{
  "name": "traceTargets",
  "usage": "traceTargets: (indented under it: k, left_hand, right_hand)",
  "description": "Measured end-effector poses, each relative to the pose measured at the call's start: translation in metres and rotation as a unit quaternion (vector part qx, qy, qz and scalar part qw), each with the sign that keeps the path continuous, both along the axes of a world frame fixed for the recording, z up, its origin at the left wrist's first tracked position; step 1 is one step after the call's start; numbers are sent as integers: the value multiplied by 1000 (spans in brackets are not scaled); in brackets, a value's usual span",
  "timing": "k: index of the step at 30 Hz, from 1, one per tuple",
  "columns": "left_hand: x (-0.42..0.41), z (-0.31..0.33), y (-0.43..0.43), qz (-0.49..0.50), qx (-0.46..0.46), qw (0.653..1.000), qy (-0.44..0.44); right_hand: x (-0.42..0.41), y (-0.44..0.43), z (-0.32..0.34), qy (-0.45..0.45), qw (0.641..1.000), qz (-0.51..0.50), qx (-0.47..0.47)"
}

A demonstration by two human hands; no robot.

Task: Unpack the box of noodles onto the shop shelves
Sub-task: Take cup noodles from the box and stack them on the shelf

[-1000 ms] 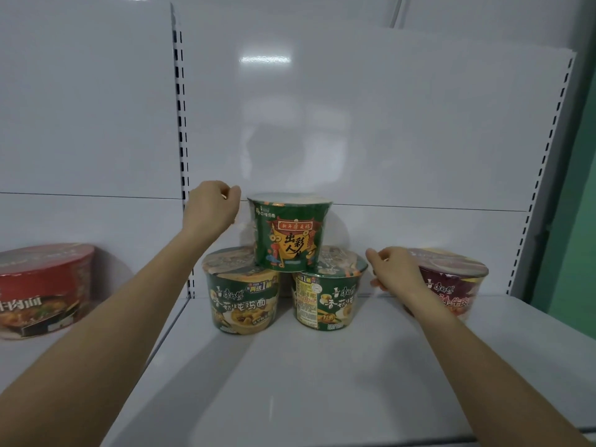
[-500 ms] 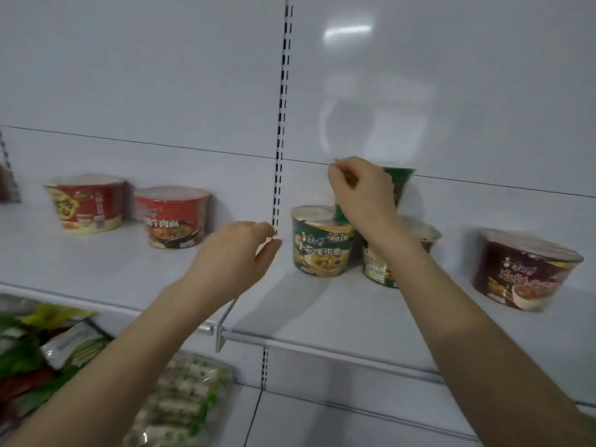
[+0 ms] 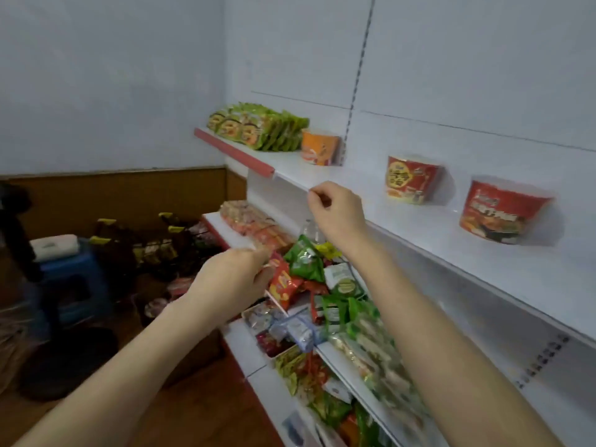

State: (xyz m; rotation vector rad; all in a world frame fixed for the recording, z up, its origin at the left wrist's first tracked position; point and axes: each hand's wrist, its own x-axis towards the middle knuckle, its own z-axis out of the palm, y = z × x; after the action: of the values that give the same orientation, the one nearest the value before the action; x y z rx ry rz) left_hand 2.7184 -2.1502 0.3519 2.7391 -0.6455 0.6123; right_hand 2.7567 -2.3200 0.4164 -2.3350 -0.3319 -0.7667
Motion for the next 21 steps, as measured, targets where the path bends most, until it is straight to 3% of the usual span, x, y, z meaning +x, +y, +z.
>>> traceTargets:
  k: [10, 21]
  left_hand:
    - [27, -67, 228, 192, -7, 977, 89]
    - [213, -126, 375, 238, 4, 960, 145]
  right_hand:
    - [106, 250, -92, 115, 978, 167, -45]
    - [311, 393, -169, 219, 959, 175, -49]
